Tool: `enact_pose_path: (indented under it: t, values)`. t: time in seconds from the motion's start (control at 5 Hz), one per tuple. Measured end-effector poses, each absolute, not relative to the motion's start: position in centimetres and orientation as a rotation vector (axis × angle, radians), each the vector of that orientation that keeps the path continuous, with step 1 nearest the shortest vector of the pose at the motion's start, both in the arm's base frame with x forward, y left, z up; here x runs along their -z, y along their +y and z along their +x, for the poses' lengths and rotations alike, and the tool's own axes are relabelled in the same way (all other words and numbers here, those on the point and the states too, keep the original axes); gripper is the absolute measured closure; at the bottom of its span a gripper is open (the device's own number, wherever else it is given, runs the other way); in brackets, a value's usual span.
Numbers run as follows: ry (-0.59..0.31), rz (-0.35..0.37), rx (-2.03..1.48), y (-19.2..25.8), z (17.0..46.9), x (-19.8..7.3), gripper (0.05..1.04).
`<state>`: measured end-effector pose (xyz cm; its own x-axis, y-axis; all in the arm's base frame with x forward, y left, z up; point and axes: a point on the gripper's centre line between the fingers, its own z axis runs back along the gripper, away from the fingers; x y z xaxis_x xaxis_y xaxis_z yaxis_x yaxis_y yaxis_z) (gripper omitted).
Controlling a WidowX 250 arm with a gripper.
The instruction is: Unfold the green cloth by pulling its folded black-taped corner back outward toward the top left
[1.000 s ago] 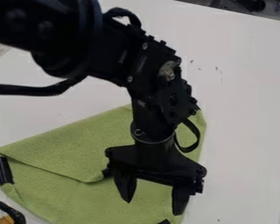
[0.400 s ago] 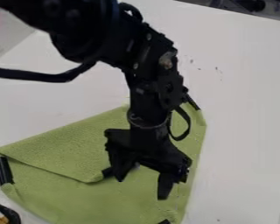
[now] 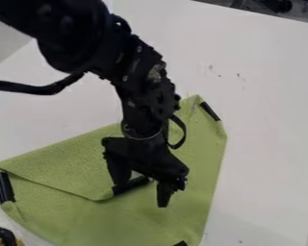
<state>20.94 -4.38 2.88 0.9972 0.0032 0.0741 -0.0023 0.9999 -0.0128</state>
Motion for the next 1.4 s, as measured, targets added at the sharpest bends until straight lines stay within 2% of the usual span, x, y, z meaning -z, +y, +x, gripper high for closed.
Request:
enact_pose_path:
  t: [0.4, 0.6, 1.0, 1.2, 1.4]
  values:
    - [-0.127, -0.042, -0.058, -3.2, 21.8, -1.0, 0.082]
    - [-0.133, -0.04, -0.057, -2.7, 22.0, -1.0, 0.083]
    - [-0.036, 0.012, -0.049, -2.1, 22.1, -3.0, 0.083]
    - [-0.031, 0.023, -0.037, -1.7, 22.1, -3.1, 0.083]
    - [-0.072, -0.023, -0.057, -1.2, 22.6, -2.2, 0.083]
